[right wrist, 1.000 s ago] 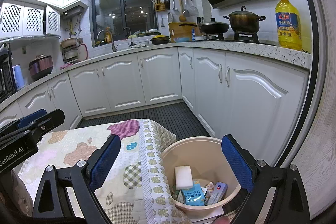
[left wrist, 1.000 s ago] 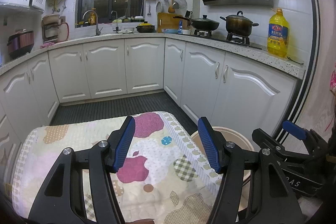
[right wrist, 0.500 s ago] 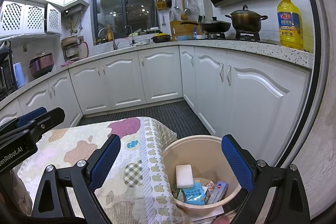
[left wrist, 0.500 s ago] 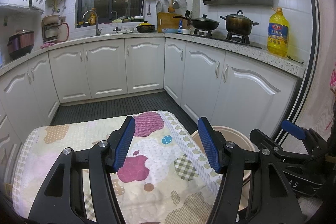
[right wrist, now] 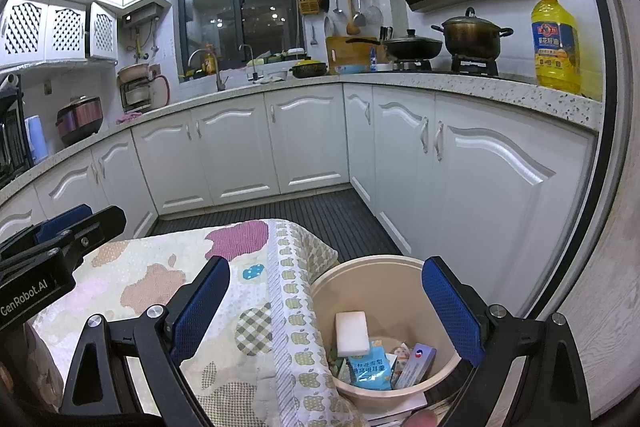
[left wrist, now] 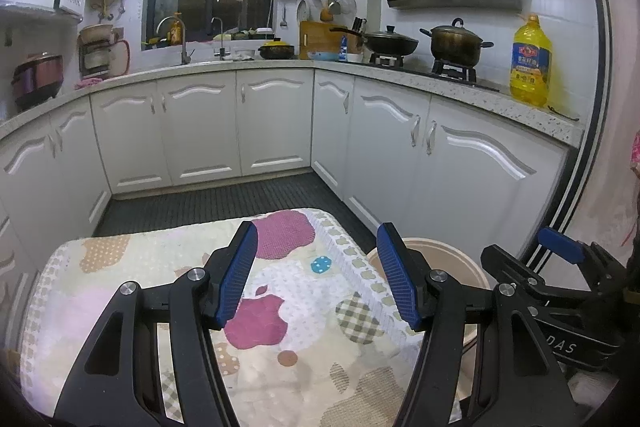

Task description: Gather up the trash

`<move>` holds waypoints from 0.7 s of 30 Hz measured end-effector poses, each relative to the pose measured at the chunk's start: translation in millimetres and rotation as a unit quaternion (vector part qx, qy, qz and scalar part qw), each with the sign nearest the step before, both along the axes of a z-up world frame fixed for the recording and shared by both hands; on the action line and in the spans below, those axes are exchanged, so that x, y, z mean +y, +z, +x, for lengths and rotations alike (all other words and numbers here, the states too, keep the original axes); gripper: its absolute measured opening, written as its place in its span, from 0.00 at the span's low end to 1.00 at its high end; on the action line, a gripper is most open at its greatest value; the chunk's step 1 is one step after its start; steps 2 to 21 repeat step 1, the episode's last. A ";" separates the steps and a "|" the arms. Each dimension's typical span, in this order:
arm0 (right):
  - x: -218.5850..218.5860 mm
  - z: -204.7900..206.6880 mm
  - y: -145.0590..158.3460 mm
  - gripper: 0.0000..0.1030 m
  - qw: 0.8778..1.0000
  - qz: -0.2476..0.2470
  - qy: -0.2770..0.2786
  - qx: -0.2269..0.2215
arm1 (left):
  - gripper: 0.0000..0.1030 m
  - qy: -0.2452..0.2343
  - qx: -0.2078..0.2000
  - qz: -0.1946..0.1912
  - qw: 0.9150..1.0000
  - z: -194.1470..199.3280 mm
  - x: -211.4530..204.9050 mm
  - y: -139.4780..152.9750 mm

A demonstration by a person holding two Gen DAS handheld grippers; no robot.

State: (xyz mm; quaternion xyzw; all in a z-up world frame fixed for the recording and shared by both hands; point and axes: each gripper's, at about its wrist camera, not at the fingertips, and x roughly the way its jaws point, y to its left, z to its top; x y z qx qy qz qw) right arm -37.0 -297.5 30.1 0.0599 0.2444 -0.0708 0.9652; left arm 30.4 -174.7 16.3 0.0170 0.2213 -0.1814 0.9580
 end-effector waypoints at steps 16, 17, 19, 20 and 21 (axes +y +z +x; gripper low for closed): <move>0.6 0.8 -0.6 0.93 1.000 0.000 0.001 0.001 | 0.59 0.002 0.001 0.001 1.000 0.7 1.0 -1.0; 0.6 0.8 -0.6 0.93 1.000 0.000 0.001 0.001 | 0.59 0.002 0.001 0.001 1.000 0.7 1.0 -1.0; 0.6 0.8 -0.6 0.93 1.000 0.000 0.001 0.001 | 0.59 0.002 0.001 0.001 1.000 0.7 1.0 -1.0; 0.6 0.8 -0.6 0.93 1.000 0.000 0.001 0.001 | 0.59 0.002 0.001 0.001 1.000 0.7 1.0 -1.0; 0.6 0.8 -0.6 0.93 1.000 0.000 0.001 0.001 | 0.59 0.002 0.001 0.001 1.000 0.7 1.0 -1.0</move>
